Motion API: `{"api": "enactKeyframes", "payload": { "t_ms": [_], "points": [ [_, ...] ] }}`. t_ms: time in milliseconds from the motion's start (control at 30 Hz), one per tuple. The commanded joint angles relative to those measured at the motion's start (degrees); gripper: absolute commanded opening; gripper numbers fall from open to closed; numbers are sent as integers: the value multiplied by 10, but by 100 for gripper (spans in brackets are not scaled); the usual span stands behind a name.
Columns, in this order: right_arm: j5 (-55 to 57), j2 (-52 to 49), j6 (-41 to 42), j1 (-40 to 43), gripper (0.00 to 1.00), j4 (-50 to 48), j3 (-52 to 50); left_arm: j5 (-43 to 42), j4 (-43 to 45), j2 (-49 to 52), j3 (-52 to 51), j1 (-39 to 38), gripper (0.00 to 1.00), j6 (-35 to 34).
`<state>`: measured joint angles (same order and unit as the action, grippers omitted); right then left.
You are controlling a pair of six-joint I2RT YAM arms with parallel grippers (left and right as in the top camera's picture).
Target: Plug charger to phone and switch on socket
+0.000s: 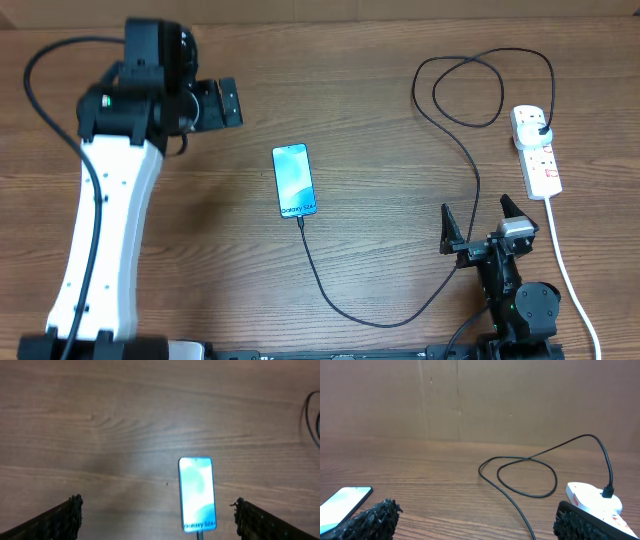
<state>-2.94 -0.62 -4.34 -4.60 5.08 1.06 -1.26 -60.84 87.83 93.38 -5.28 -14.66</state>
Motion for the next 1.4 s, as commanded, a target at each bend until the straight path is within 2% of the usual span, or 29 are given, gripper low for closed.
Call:
{"api": "enactKeyframes", "payload": {
  "t_ms": [0,67,167,400,533,733,933,1100,1300,1367],
  "points": [
    [3,5,-2,-2,100,-4,-6,2,49,-82,-103,-4,100,-4],
    [3,5,-2,-2,100,-4,-6,6,80,-134,-181,-2,100,-4],
    [3,5,-2,-2,100,-4,-6,8,80,-213,-272,0,99,-4],
    [3,5,-2,-2,100,-4,-6,14,88,-401,-429,1,100,6],
    [3,5,-2,-2,100,-4,-6,12,168,-528,-551,1,100,42],
    [3,5,-2,-2,100,-4,-6,-10,315,-667,-692,1,99,44],
    [3,5,-2,-2,100,-4,-6,-60,451,-741,-800,1,100,122],
    [3,5,-2,-2,100,-4,-6,-63,509,-786,-857,1,100,161],
    [3,5,-2,-2,100,-4,-6,-54,596,-830,-925,7,100,163],
    [3,5,-2,-2,100,-4,-6,-48,594,-839,-931,15,100,157]
  ]
}}
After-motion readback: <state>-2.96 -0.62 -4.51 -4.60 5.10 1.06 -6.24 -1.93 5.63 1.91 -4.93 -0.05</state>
